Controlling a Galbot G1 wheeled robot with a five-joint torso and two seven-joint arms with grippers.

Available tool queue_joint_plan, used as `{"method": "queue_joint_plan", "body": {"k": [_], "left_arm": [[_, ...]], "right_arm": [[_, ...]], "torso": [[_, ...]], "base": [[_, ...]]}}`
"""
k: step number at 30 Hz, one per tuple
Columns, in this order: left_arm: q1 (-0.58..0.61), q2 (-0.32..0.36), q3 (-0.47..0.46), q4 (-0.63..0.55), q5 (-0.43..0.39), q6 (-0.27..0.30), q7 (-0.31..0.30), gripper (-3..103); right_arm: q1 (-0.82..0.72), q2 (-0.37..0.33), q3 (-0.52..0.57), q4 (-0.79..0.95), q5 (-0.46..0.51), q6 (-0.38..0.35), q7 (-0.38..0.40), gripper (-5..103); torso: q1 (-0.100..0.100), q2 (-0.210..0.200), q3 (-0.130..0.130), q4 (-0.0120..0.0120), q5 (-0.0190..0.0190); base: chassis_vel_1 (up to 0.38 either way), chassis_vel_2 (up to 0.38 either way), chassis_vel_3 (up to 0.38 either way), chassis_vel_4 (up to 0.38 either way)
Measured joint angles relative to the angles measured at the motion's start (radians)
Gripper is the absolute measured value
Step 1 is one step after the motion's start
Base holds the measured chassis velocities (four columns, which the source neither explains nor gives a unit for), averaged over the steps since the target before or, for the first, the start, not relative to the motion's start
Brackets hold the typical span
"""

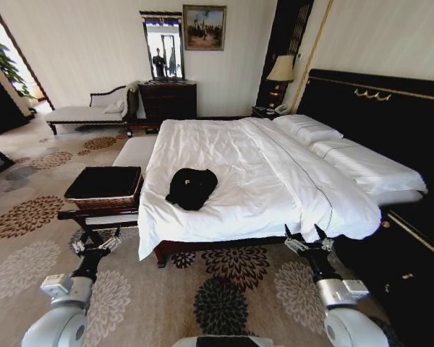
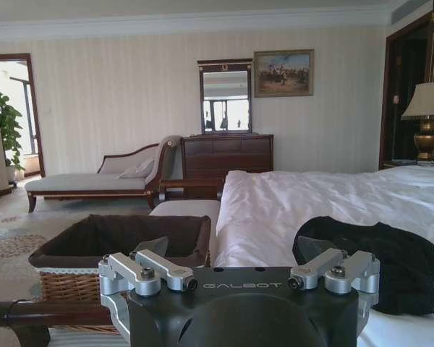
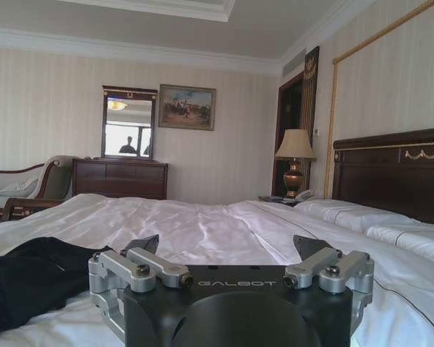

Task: Fold the clothes on the bed and place them into the basket.

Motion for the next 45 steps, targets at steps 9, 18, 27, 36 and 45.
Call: {"method": "queue_joint_plan", "body": {"k": [9, 18, 27, 36, 45], "left_arm": [[0.003, -0.007, 0.005, 0.000, 0.025, -0.007, 0.003, 100], [0.008, -0.009, 0.008, 0.003, 0.037, -0.016, 0.006, 100], [0.005, -0.010, 0.016, 0.005, 0.039, -0.016, 0.006, 100], [0.005, -0.009, 0.017, 0.011, 0.039, -0.015, 0.005, 100], [0.007, -0.011, 0.016, 0.016, 0.037, -0.015, 0.004, 100]], "right_arm": [[-0.007, 0.008, -0.007, 0.003, -0.010, 0.001, -0.007, 100], [-0.029, 0.013, -0.005, 0.008, -0.018, 0.001, -0.018, 100], [-0.030, 0.014, -0.004, 0.009, -0.016, 0.004, -0.025, 100], [-0.026, 0.016, -0.006, -0.001, -0.017, 0.006, -0.028, 100], [-0.019, 0.016, -0.007, -0.006, -0.019, 0.006, -0.026, 100]], "torso": [[0.000, 0.000, 0.000, -0.0001, 0.0000], [0.000, 0.000, 0.000, -0.0001, 0.0000], [0.000, 0.000, 0.000, -0.0001, 0.0000], [0.000, 0.000, 0.000, -0.0001, 0.0000], [0.000, 0.000, 0.000, 0.0000, 0.0001]], "base": [[0.000, 0.000, 0.000, 0.000], [0.000, 0.000, 0.000, 0.000], [-0.007, 0.004, 0.007, -0.007], [-0.177, 0.151, 0.174, -0.155], [-0.211, 0.238, 0.223, -0.230]]}}
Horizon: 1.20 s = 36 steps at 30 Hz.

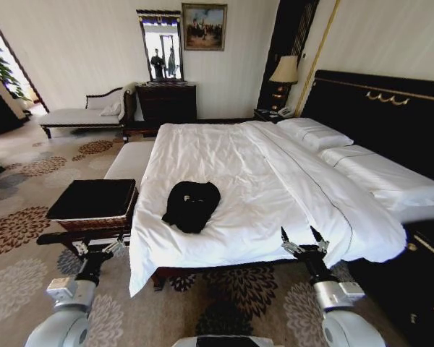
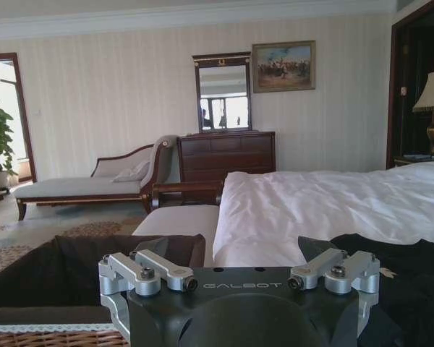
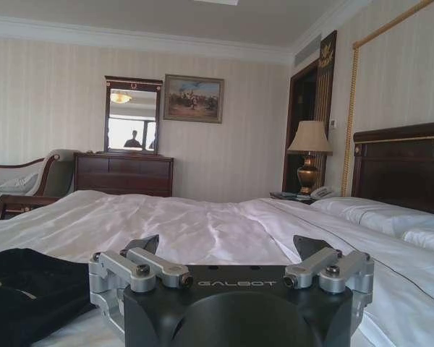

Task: Fold the clothes on the bed and place them into the basket.

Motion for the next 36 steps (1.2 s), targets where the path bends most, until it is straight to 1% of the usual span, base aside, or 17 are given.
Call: {"method": "queue_joint_plan", "body": {"k": [6, 11, 15, 20, 26, 29, 30, 31, 32, 33, 34, 35, 36], "left_arm": [[-0.001, 0.000, 0.000, 0.000, -0.002, 0.000, 0.000, 100], [-0.001, 0.001, -0.001, 0.000, -0.004, 0.000, -0.001, 100], [-0.001, 0.000, 0.001, 0.000, -0.004, 0.000, -0.001, 100], [-0.001, -0.001, 0.002, 0.003, -0.005, 0.000, -0.001, 100], [0.003, -0.001, 0.007, 0.002, -0.014, 0.006, -0.004, 100], [0.005, 0.006, 0.017, 0.004, -0.023, 0.012, -0.004, 100], [0.005, 0.006, 0.017, 0.004, -0.023, 0.012, -0.004, 100], [0.005, 0.009, 0.019, 0.005, -0.026, 0.015, -0.004, 100], [0.003, 0.013, 0.025, 0.008, -0.032, 0.019, -0.003, 100], [0.003, 0.013, 0.025, 0.008, -0.032, 0.019, -0.003, 100], [0.002, 0.016, 0.029, 0.011, -0.037, 0.022, -0.002, 100], [-0.002, 0.023, 0.036, 0.017, -0.048, 0.027, 0.002, 100], [-0.006, 0.032, 0.042, 0.023, -0.059, 0.032, 0.004, 100]], "right_arm": [[0.000, 0.000, 0.000, 0.000, 0.000, 0.000, 0.000, 100], [0.004, 0.001, 0.000, 0.001, -0.003, 0.000, 0.003, 100], [0.006, 0.001, -0.001, -0.002, -0.005, 0.000, 0.007, 100], [0.011, 0.000, -0.005, -0.010, -0.004, 0.000, 0.011, 100], [0.035, -0.004, -0.023, -0.020, 0.016, -0.007, 0.044, 100], [0.044, -0.020, -0.042, -0.021, 0.077, -0.031, 0.057, 100], [0.044, -0.020, -0.042, -0.021, 0.077, -0.031, 0.057, 100], [0.047, -0.027, -0.048, -0.019, 0.104, -0.045, 0.060, 100], [0.059, -0.043, -0.059, -0.012, 0.165, -0.079, 0.068, 100], [0.059, -0.043, -0.059, -0.012, 0.165, -0.079, 0.068, 100], [0.074, -0.060, -0.066, -0.003, 0.222, -0.117, 0.077, 100], [0.107, -0.088, -0.076, 0.006, 0.315, -0.174, 0.095, 100], [0.139, -0.113, -0.084, 0.008, 0.396, -0.210, 0.109, 100]], "torso": [[0.000, 0.000, 0.000, -0.0003, -0.0002], [0.000, 0.000, 0.000, 0.0001, 0.0001], [0.000, 0.000, 0.000, -0.0004, -0.0003], [0.000, 0.000, 0.000, 0.0000, -0.0001], [0.000, 0.000, 0.000, -0.0002, -0.0001], [0.000, 0.000, 0.000, -0.0001, -0.0002], [0.000, 0.000, 0.000, -0.0001, -0.0002], [0.000, 0.000, 0.000, -0.0004, -0.0001], [0.000, 0.000, 0.000, -0.0004, 0.0000], [0.000, 0.000, 0.000, -0.0004, 0.0000], [-0.001, 0.000, 0.000, -0.0004, -0.0001], [-0.001, 0.001, 0.000, -0.0002, -0.0001], [-0.001, 0.001, 0.000, -0.0003, -0.0001]], "base": [[-0.192, 0.175, 0.189, -0.181], [-0.192, 0.201, 0.221, -0.206], [-0.202, 0.193, 0.211, -0.209], [-0.182, 0.187, 0.198, -0.182], [-0.134, 0.137, 0.137, -0.139], [-0.019, 0.030, 0.015, -0.023], [0.000, 0.000, 0.000, 0.000], [0.000, 0.000, 0.000, 0.000], [0.000, 0.000, 0.000, 0.000], [0.000, 0.000, 0.000, 0.000], [0.000, 0.000, 0.000, 0.000], [0.000, 0.000, 0.000, 0.000], [0.000, 0.000, 0.000, 0.000]]}}
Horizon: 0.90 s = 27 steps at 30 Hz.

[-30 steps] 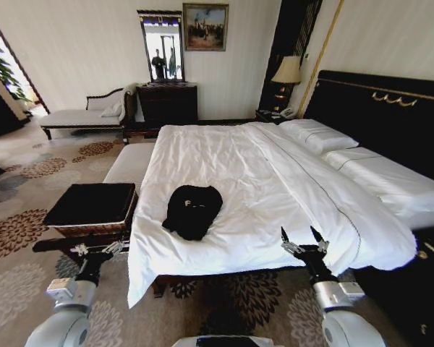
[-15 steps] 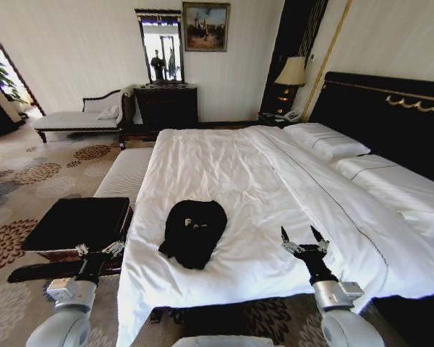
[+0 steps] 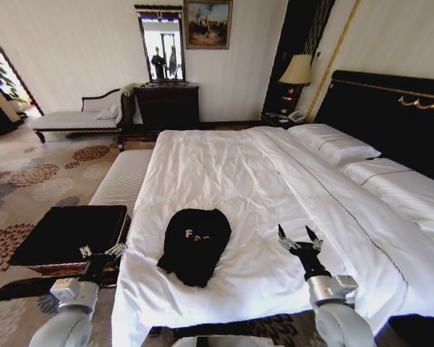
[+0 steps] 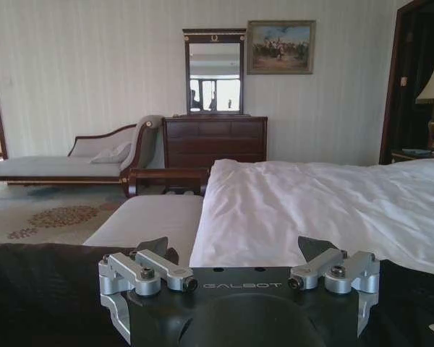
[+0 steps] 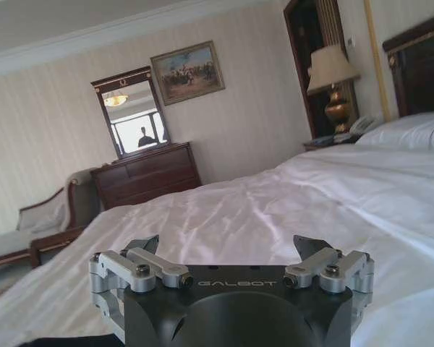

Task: Fold the clothes on the bed and place them into the basket.

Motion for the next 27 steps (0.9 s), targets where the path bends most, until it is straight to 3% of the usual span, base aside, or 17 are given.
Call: {"method": "queue_joint_plan", "body": {"k": [1, 4, 5, 7, 10, 20, 27], "left_arm": [[0.000, 0.000, 0.000, 0.000, 0.000, 0.000, 0.000, 100], [-0.044, 0.047, 0.030, 0.022, -0.034, 0.028, 0.000, 100], [-0.044, 0.047, 0.030, 0.022, -0.034, 0.028, 0.000, 100], [-0.081, 0.069, 0.055, 0.029, -0.045, 0.048, -0.007, 100], [-0.108, 0.069, 0.086, 0.028, -0.049, 0.064, -0.022, 100], [-0.107, 0.046, 0.119, 0.038, -0.039, 0.074, -0.032, 100], [-0.112, 0.041, 0.135, 0.049, -0.040, 0.080, -0.037, 100]], "right_arm": [[0.000, 0.000, 0.000, 0.000, 0.000, 0.000, 0.000, 100], [0.131, -0.122, -0.036, -0.028, 0.260, -0.113, 0.051, 100], [0.131, -0.122, -0.036, -0.028, 0.260, -0.113, 0.051, 100], [0.216, -0.192, -0.075, -0.081, 0.357, -0.154, 0.074, 100], [0.340, -0.256, -0.159, -0.188, 0.421, -0.181, 0.083, 100], [0.596, -0.241, -0.417, -0.470, 0.423, -0.197, 0.057, 100], [0.648, -0.205, -0.482, -0.582, 0.416, -0.196, 0.041, 100]], "torso": [[0.000, 0.000, 0.000, 0.0000, 0.0000], [0.000, 0.000, 0.000, 0.0007, 0.0000], [0.000, 0.000, 0.000, 0.0007, 0.0000], [0.001, -0.001, 0.001, 0.0000, -0.0001], [0.001, -0.001, 0.001, 0.0000, 0.0002], [0.001, -0.001, 0.001, 0.0004, 0.0000], [0.001, -0.001, 0.000, 0.0000, -0.0001]], "base": [[0.000, 0.000, 0.000, 0.000], [0.000, 0.000, 0.000, 0.000], [0.000, 0.000, 0.000, 0.000], [0.000, 0.000, 0.000, 0.000], [0.000, 0.000, 0.000, 0.000], [0.000, 0.000, 0.000, 0.000], [0.000, 0.000, 0.000, 0.000]]}}
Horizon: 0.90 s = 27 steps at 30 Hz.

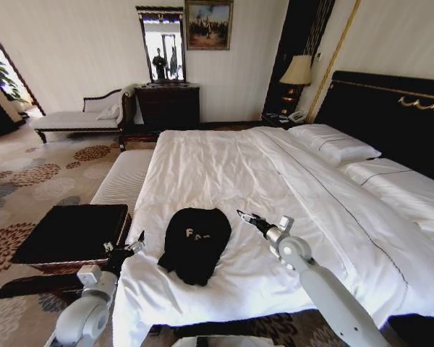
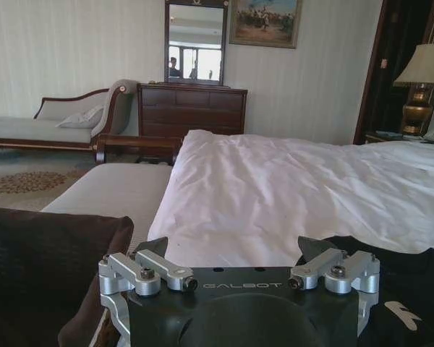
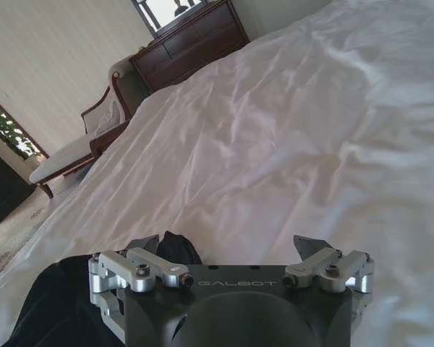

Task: Fold the clothes on the bed and place them into the basket.

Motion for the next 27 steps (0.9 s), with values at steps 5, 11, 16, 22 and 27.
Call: {"method": "queue_joint_plan", "body": {"k": [5, 11, 16, 22, 27], "left_arm": [[0.004, -0.003, 0.011, 0.001, 0.005, 0.002, -0.003, 100], [0.014, -0.005, 0.012, -0.004, 0.011, 0.003, -0.005, 100], [0.020, -0.009, 0.012, -0.006, 0.014, 0.003, -0.006, 100], [0.028, -0.007, -0.002, -0.009, 0.014, 0.003, -0.006, 100], [0.023, -0.002, -0.003, -0.013, 0.010, 0.003, -0.007, 100]], "right_arm": [[0.011, 0.043, -0.041, -0.064, -0.027, 0.006, -0.024, 100], [0.019, 0.079, -0.064, -0.071, -0.023, 0.005, -0.034, 100], [0.033, 0.110, -0.088, -0.115, -0.052, 0.008, -0.039, 100], [0.048, 0.121, -0.086, -0.133, -0.042, -0.006, -0.001, 93], [0.058, 0.126, -0.086, -0.164, -0.022, -0.007, 0.004, 82]], "torso": [[0.000, 0.000, 0.000, 0.0000, 0.0000], [0.000, 0.000, 0.000, 0.0003, -0.0001], [0.000, 0.000, 0.000, 0.0002, 0.0000], [0.000, 0.000, 0.000, 0.0001, 0.0000], [0.000, 0.000, 0.000, 0.0001, 0.0000]], "base": [[0.000, 0.000, 0.000, 0.000], [0.000, 0.000, 0.000, 0.000], [0.000, 0.000, 0.000, 0.000], [0.000, 0.000, 0.000, 0.000], [0.000, 0.000, 0.000, 0.000]]}}
